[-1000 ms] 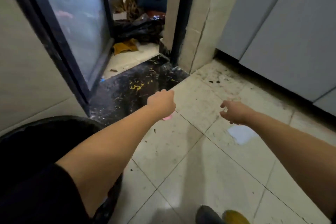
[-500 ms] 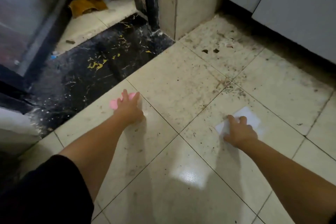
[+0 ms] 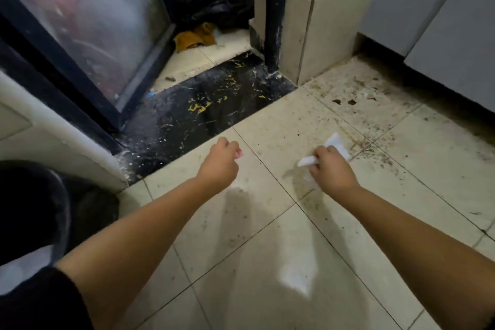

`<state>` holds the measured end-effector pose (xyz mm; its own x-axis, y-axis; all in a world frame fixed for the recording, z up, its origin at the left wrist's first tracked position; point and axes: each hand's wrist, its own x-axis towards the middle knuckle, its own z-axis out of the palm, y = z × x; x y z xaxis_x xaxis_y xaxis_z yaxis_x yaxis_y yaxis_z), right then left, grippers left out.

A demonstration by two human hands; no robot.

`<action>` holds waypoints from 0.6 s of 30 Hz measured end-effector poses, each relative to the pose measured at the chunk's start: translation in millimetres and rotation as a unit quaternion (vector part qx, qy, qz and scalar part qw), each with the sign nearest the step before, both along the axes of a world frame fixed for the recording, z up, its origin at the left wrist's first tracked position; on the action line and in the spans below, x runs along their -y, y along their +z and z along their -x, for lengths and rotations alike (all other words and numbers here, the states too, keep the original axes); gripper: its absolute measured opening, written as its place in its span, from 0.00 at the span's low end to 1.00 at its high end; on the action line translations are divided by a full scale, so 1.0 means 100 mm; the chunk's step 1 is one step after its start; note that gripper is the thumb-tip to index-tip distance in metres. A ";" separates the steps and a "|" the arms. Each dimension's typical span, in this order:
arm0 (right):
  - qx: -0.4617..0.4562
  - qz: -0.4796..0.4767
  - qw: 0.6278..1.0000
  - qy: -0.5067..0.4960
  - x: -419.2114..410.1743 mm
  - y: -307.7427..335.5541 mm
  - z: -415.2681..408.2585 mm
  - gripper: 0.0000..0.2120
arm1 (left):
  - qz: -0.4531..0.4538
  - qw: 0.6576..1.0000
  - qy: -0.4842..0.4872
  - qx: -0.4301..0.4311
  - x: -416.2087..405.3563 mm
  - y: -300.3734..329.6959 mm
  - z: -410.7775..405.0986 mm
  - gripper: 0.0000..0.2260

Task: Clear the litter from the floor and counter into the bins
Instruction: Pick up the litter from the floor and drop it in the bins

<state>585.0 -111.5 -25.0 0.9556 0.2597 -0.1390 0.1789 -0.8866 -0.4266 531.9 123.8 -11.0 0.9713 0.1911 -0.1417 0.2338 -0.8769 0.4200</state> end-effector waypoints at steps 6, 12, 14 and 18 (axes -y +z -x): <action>0.123 -0.093 0.979 0.136 -1.35 1.13 0.52 0.07 | -0.009 0.986 -0.007 0.168 -0.82 1.09 0.64 0.10; 0.189 -0.104 0.935 0.281 -2.56 1.91 1.33 0.10 | -0.029 0.975 0.035 0.219 -1.85 1.69 1.74 0.10; 0.192 -0.100 0.918 0.333 -2.92 2.00 1.61 0.10 | -0.045 0.979 0.062 0.190 -2.15 1.69 2.09 0.10; 0.179 0.007 0.872 0.456 -3.45 1.86 2.03 0.12 | -0.067 0.990 0.100 0.076 -2.56 1.37 2.60 0.11</action>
